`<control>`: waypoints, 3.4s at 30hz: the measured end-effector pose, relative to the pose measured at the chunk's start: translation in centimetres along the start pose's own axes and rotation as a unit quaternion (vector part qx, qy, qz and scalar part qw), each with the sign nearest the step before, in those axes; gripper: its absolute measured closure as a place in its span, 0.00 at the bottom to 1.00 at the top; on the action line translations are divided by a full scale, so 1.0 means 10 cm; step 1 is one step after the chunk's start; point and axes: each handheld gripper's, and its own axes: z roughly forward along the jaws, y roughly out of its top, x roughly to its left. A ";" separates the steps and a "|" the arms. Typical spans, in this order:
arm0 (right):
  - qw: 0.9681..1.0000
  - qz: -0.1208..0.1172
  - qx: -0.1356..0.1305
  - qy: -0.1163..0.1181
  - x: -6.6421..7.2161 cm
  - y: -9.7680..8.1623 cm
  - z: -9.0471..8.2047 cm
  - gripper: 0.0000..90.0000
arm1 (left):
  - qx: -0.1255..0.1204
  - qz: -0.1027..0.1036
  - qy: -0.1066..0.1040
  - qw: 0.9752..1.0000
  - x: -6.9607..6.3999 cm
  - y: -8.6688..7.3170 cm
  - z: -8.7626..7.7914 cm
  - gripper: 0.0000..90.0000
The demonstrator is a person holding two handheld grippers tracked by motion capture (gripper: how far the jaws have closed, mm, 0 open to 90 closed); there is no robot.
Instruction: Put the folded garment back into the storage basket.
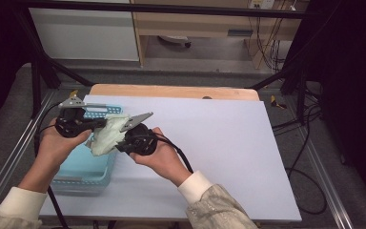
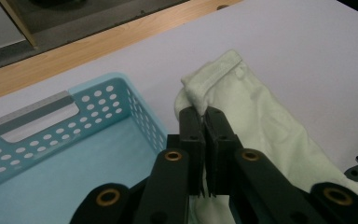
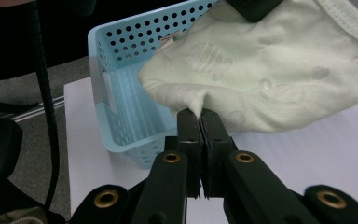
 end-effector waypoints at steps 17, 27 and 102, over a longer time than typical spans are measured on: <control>1.000 -0.004 -0.005 0.010 0.04 0.04 0.08 0.98 | 0.004 -0.004 0.004 1.000 0.06 -0.04 -0.03 0.97; 1.000 -0.007 -0.004 0.011 0.07 0.06 0.14 0.98 | 0.010 -0.005 0.009 1.000 0.09 -0.07 -0.05 0.97; 1.000 0.009 -0.006 0.008 0.12 0.05 0.47 0.57 | 0.011 -0.052 0.092 0.994 0.44 -0.54 -0.13 0.44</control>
